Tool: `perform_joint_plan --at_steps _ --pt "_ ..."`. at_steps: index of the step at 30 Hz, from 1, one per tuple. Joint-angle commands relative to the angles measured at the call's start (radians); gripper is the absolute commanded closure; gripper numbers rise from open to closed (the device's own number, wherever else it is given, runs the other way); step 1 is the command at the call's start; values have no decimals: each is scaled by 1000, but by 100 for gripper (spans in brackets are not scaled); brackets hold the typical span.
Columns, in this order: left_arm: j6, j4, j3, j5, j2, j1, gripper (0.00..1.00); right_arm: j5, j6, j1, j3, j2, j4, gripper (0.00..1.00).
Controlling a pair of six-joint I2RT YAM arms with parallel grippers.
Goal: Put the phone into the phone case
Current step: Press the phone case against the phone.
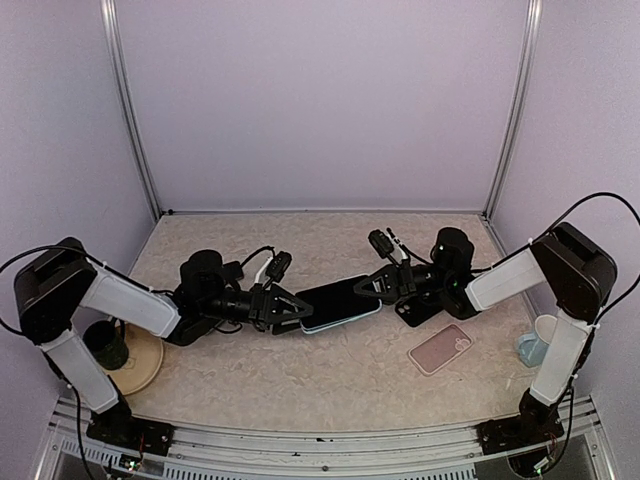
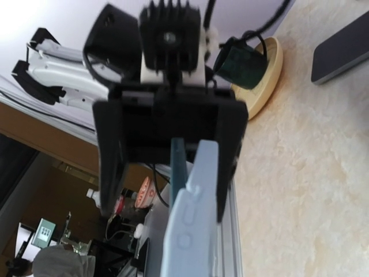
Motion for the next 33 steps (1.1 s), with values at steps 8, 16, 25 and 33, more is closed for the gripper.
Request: perform_joint_plan --at_steps 8,16,25,33 --pt "-170 367 -37 40 110 -19 50 1 147 -20 22 34 229 100" --pt "-169 343 -5 43 119 -18 80 -1 149 -20 12 39 240 100" --pt "-123 234 9 39 118 -10 100 -9 106 -20 14 36 168 88" --pt "184 -221 66 -87 -16 3 100 -4 -5 -17 18 -8 -14 70"
